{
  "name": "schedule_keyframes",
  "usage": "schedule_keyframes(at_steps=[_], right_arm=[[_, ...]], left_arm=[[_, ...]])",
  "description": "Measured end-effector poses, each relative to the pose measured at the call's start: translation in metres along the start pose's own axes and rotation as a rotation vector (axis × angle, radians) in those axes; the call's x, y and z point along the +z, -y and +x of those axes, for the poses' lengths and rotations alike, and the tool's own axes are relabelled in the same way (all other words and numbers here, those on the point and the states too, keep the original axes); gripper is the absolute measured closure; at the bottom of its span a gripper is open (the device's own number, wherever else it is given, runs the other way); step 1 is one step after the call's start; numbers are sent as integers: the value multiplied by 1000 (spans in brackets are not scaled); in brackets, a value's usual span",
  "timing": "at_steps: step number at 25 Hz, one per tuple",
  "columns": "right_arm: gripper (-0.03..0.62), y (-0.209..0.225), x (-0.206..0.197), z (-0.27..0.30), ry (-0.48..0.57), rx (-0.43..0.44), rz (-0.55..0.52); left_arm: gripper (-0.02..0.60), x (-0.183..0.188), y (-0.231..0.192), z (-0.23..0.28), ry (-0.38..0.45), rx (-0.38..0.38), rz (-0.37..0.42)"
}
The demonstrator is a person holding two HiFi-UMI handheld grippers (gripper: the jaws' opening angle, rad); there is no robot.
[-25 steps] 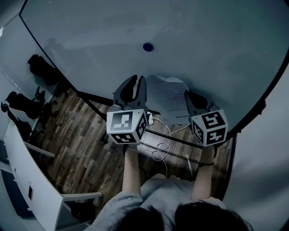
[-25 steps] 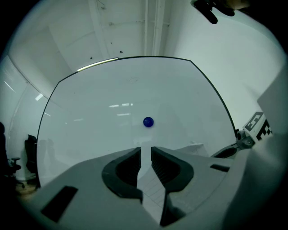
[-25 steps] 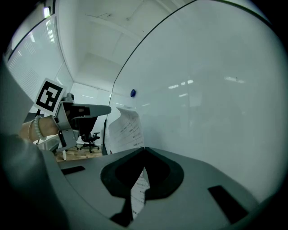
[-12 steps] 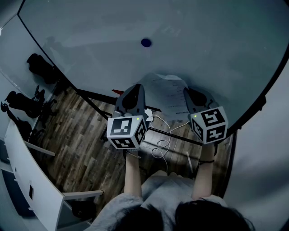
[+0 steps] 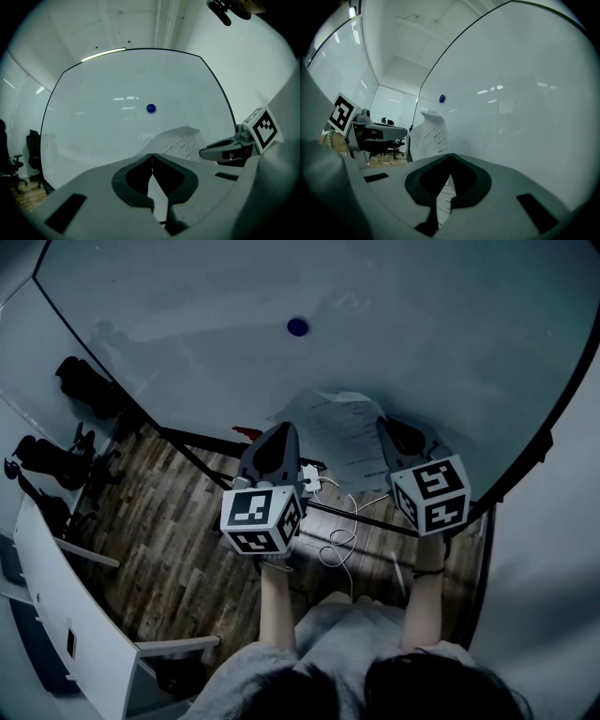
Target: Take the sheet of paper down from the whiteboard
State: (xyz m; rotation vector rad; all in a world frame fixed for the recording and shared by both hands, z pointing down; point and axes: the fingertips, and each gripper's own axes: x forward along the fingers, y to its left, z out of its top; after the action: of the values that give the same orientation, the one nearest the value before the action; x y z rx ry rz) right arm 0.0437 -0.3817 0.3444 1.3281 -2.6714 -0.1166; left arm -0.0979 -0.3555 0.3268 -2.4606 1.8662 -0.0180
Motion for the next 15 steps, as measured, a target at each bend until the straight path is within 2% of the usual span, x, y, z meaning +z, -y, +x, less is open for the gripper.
schedule_keyframes(at_steps=[15], right_arm=[[594, -3, 9, -10, 8, -18, -4]], left_arm=[[572, -5, -1, -13, -23, -3, 9]])
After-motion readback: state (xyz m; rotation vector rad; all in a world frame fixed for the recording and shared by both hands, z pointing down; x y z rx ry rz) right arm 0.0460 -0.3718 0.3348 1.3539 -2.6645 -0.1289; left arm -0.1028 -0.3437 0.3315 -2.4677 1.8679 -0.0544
